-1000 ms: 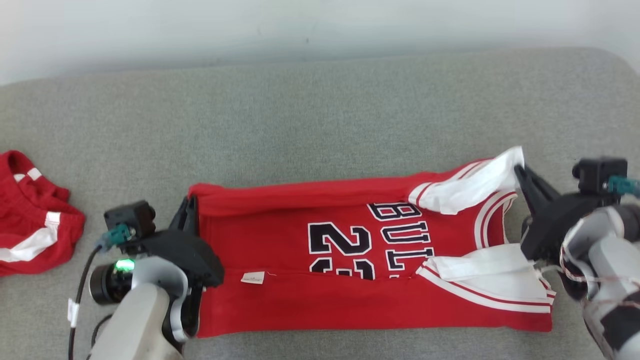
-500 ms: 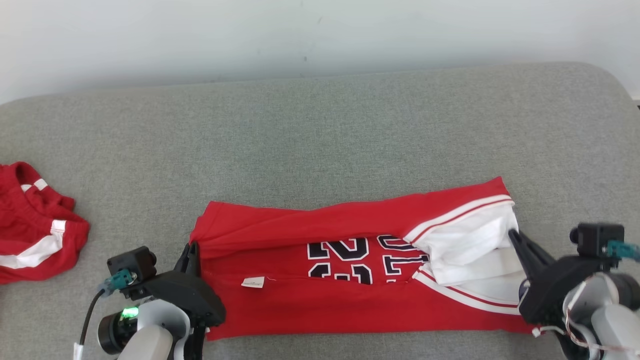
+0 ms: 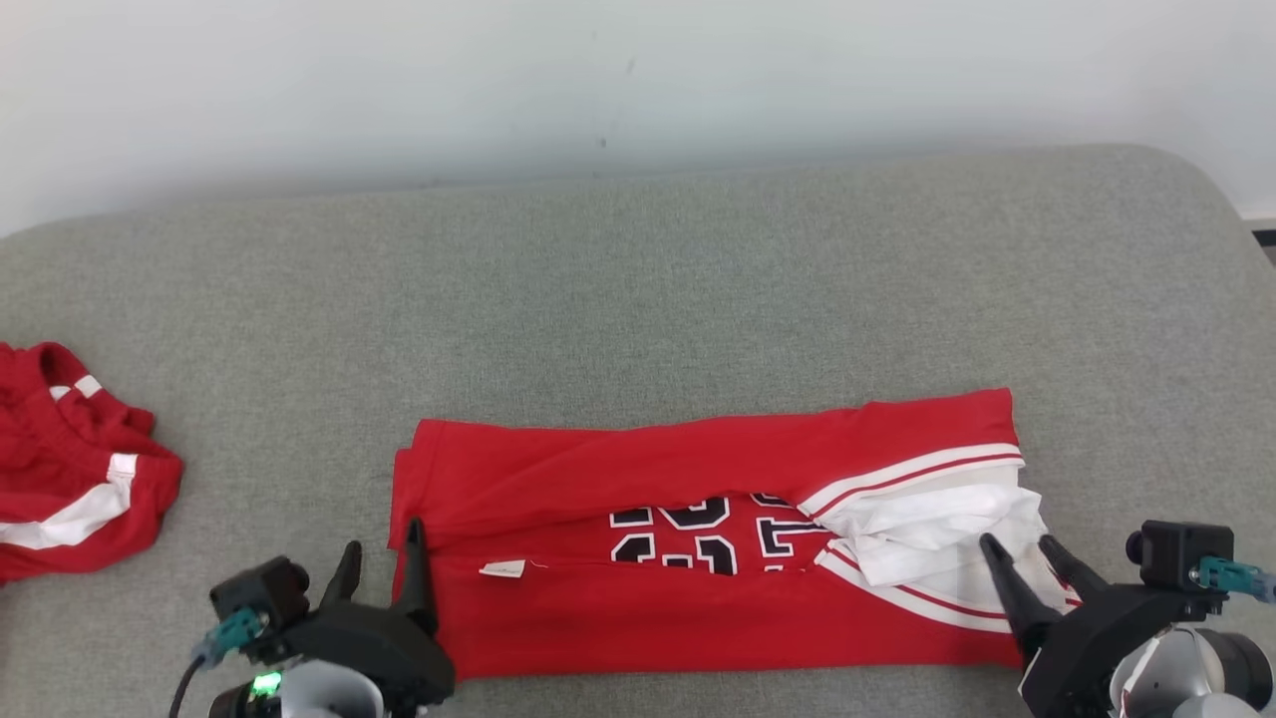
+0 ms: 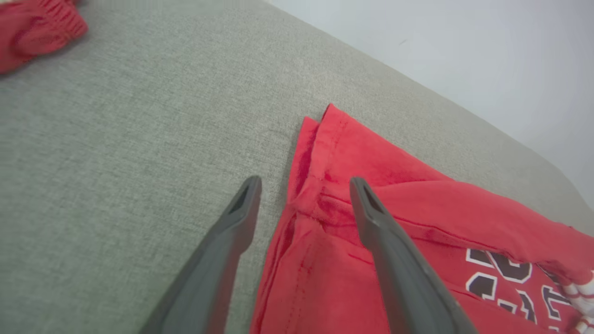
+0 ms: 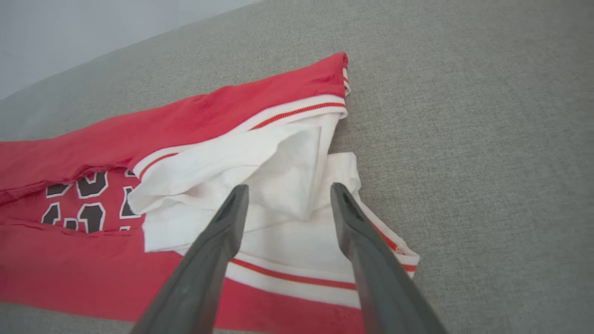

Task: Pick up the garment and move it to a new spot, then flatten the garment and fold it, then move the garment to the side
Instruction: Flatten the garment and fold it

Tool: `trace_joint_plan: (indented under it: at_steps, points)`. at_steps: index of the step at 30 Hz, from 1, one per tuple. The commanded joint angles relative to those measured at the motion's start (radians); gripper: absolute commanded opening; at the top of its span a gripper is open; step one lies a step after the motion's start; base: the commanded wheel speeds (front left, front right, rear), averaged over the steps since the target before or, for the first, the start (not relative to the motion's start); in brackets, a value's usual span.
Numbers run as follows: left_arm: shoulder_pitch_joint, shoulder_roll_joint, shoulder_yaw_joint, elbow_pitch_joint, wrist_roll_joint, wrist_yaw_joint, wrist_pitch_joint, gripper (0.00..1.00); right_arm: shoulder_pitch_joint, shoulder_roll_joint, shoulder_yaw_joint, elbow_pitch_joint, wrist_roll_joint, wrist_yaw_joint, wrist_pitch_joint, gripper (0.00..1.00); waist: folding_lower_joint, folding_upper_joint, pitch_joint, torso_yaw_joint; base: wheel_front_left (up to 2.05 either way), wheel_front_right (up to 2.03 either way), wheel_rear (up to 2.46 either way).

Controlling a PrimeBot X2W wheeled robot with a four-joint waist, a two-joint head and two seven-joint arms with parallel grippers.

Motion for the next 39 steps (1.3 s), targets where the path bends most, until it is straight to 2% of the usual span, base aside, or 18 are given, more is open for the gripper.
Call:
trace_joint_plan:
  at_steps: [1, 6, 10, 17, 19, 23, 31, 39]
  points:
    - [0.023, 0.009, -0.001, -0.008, 0.016, -0.015, -0.03, 1.0, 0.021, 0.012, -0.013, -0.011, -0.012, -0.002, 0.006, 1.0, 0.0, 0.0001, -0.016, 0.002, 0.0, 0.0, 0.0]
    - [0.068, 0.028, 0.018, -0.057, 0.054, -0.048, -0.087, 1.0, 0.047, 0.033, -0.049, -0.045, -0.027, -0.002, 0.018, 1.0, 0.0, 0.0001, -0.048, 0.009, 0.0, 0.0, 0.0]
    - [0.132, 0.041, 0.074, -0.184, 0.153, -0.081, -0.096, 1.0, 0.072, 0.049, -0.082, -0.075, -0.039, -0.002, 0.034, 1.0, 0.0, 0.0001, -0.08, 0.02, 0.0, 0.0, 0.0]
    - [0.293, -0.004, 0.207, -0.406, 0.351, -0.131, -0.094, 1.0, 0.088, 0.067, -0.13, -0.098, -0.048, -0.002, 0.073, 1.0, 0.0, 0.0001, -0.117, 0.033, 0.0, 0.0, 0.0]
    - [0.339, -0.014, 0.254, -0.447, 0.415, -0.15, -0.094, 1.0, 0.075, 0.07, -0.15, -0.078, -0.052, -0.002, 0.095, 1.0, 0.0, 0.0001, -0.119, 0.038, 0.0, 0.0, 0.0]
    - [0.383, -0.029, 0.289, -0.479, 0.486, -0.152, -0.095, 1.0, 0.04, 0.059, -0.174, -0.026, -0.057, -0.002, 0.133, 1.0, 0.0, 0.0001, -0.118, 0.044, 0.0, 0.0, 0.0]
    - [0.409, -0.05, 0.342, -0.497, 0.535, -0.172, -0.094, 1.0, -0.072, 0.04, -0.193, 0.114, -0.069, -0.002, 0.187, 1.0, 0.0, 0.0001, -0.092, 0.063, 0.0, 0.0, 0.0]
    - [0.386, -0.061, 0.35, -0.496, 0.558, -0.19, -0.095, 1.0, -0.183, 0.022, -0.175, 0.255, -0.091, -0.002, 0.22, 1.0, 0.0, 0.0001, -0.051, 0.09, 0.0, 0.0, 0.0]
